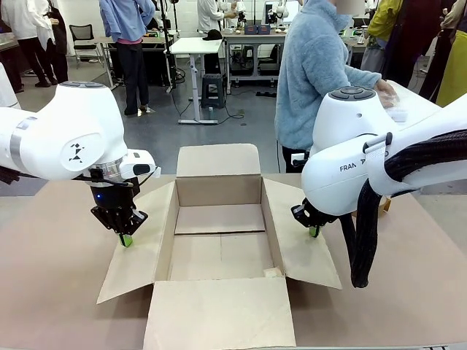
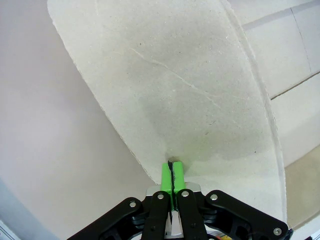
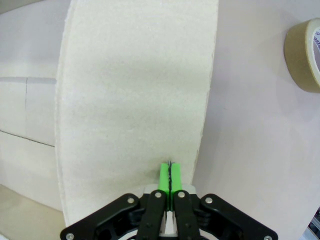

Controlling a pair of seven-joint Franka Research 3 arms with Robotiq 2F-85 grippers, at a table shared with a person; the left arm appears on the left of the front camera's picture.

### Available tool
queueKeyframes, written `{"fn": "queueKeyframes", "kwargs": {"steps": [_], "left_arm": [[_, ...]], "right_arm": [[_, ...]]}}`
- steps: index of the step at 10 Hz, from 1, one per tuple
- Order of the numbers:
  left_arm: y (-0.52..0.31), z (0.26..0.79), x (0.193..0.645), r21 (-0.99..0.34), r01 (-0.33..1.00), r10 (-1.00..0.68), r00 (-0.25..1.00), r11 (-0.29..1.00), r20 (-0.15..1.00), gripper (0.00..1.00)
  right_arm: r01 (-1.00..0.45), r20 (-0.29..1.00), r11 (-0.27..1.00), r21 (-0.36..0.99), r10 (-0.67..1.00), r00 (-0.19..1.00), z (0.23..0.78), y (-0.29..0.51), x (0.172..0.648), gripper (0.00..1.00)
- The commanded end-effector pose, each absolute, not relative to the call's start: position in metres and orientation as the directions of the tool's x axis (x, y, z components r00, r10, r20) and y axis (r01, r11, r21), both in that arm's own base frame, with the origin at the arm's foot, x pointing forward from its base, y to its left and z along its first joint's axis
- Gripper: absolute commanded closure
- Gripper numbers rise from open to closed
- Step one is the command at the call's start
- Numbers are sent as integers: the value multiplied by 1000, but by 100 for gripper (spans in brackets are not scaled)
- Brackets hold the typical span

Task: Wrap the clocks to prevent damage.
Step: Once the human has placed the objects inside and stepped back, release both hands from the side flaps of the Package Box.

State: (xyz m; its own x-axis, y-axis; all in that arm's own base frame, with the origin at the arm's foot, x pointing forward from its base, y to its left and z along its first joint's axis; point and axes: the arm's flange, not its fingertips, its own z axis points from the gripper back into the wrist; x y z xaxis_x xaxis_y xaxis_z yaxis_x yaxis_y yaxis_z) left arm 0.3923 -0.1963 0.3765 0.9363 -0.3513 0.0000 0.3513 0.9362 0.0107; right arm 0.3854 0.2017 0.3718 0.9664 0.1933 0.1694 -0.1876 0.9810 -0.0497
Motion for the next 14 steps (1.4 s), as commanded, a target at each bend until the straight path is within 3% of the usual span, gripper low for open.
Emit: {"fn": "queueKeyframes", "kwargs": {"steps": [1,14], "left_arm": [[-196,376,392,15,354,-354,935,935,-2,100],[-196,376,392,15,354,-354,935,935,-2,100]], "right_arm": [[-181,170,982,-52,187,968,371,201,386,99],[-181,170,982,-52,187,968,371,201,386,99]]}}
